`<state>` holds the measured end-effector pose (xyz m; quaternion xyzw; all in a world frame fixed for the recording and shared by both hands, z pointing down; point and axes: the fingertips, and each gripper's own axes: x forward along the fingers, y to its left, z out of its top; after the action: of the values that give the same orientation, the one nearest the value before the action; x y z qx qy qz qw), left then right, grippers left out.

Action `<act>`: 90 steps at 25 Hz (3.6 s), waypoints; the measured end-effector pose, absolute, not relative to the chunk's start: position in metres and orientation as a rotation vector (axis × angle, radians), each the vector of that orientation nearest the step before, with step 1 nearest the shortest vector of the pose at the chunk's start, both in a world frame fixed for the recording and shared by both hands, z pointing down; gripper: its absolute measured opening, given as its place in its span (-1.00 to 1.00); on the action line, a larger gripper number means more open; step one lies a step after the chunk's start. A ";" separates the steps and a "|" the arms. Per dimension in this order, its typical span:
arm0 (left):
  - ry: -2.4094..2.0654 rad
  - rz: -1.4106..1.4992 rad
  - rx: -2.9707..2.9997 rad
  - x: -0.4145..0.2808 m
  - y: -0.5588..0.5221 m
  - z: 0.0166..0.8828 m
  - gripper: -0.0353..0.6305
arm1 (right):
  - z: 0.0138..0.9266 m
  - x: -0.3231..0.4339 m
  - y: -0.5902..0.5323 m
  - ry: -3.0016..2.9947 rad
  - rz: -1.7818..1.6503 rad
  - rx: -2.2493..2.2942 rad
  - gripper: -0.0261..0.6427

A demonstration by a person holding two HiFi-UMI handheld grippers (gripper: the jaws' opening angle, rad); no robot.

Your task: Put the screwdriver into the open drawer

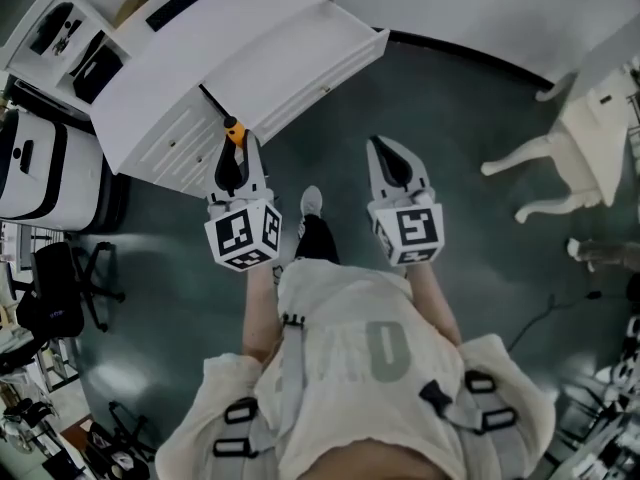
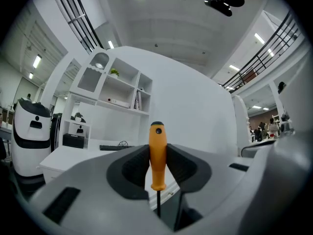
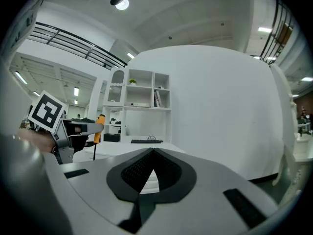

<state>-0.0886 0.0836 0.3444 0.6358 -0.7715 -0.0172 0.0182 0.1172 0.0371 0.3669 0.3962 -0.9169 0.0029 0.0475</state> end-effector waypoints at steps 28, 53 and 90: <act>-2.301 -0.039 1.940 -0.289 -0.117 0.361 -0.57 | 0.359 -0.075 -0.164 -2.672 0.100 1.164 -0.91; -2.352 0.097 1.982 -0.273 -0.168 0.341 -0.57 | 0.359 -0.094 -0.223 -2.771 0.067 1.032 -0.91; -1.316 0.910 2.210 -0.175 -0.220 0.581 -0.57 | 0.386 -0.027 -0.212 -2.588 0.157 1.216 -0.91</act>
<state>-0.1751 -0.2201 0.5805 0.7929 -0.4719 0.3263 0.2053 -0.0267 -0.2118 0.3857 0.4205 -0.8950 0.0541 0.1386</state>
